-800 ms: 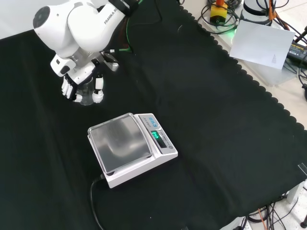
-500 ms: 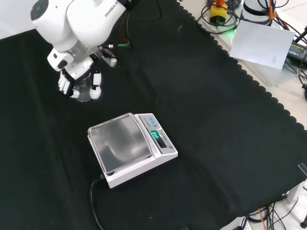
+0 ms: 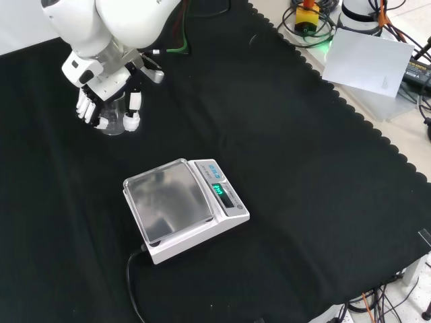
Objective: Put the beaker on the electronic balance.
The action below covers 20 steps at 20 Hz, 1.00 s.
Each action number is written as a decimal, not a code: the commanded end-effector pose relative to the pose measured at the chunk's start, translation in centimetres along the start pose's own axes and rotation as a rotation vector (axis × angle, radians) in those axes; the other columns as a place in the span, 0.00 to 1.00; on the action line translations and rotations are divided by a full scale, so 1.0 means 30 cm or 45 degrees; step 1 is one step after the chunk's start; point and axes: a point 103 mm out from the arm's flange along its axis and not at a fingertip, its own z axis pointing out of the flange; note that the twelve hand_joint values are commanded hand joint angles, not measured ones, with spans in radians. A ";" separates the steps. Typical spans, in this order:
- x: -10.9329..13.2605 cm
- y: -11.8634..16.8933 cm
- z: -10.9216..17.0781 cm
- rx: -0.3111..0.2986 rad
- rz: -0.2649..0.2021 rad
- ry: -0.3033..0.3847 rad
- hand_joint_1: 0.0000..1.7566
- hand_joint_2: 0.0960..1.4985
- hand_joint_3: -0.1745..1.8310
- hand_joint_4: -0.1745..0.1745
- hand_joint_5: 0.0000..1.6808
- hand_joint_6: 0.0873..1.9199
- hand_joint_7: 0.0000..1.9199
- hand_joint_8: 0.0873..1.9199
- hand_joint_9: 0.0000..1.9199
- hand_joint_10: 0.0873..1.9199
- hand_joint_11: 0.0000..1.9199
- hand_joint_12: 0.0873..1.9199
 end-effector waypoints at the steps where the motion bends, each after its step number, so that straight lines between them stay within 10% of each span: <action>1: 0.136 0.020 -0.056 -0.018 -0.113 -0.025 0.75 0.83 0.09 0.00 0.38 0.78 0.27 0.80 0.42 0.74 0.42 0.60; 20: 0.485 0.026 0.047 0.077 -0.484 -0.059 0.76 0.83 0.09 0.00 0.39 0.77 0.28 0.80 0.43 0.74 0.42 0.60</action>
